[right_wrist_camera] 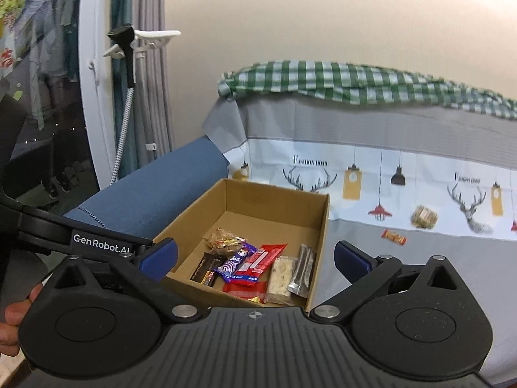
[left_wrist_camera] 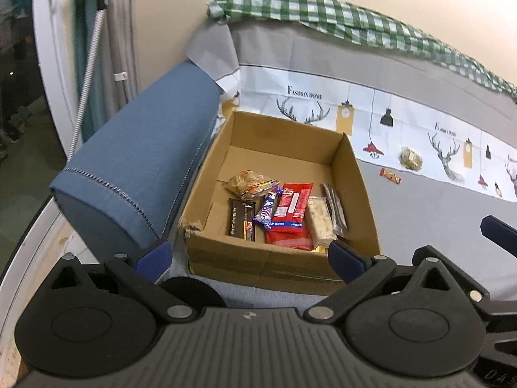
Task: Organize snacks
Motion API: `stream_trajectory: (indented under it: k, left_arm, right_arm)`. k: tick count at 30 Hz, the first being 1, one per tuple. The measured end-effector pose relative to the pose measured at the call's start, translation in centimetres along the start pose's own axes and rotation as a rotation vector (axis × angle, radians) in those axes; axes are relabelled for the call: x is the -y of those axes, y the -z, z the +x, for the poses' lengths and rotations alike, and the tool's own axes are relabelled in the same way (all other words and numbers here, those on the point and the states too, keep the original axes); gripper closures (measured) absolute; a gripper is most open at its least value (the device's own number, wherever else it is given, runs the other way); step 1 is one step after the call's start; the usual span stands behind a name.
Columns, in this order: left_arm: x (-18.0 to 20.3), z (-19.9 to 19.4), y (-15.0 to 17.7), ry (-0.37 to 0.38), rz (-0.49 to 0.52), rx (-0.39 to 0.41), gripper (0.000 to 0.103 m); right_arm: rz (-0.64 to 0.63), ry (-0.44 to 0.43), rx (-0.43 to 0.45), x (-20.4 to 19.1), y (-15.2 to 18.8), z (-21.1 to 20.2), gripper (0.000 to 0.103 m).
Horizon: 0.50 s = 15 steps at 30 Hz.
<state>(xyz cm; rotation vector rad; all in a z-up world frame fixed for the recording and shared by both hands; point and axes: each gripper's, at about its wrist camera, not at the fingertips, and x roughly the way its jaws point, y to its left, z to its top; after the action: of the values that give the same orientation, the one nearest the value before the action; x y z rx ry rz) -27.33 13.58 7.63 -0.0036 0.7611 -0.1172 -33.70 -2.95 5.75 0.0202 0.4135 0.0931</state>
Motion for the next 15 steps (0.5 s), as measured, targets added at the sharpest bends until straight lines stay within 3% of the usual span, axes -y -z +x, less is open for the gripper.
stream_trajectory:
  k: [15]
  left_arm:
    - [0.2,-3.9,0.5,-0.013,-0.011,0.093,0.000]
  right_arm:
    - [-0.034,-0.003,0.081,-0.8,0.8,-4.5,0.001]
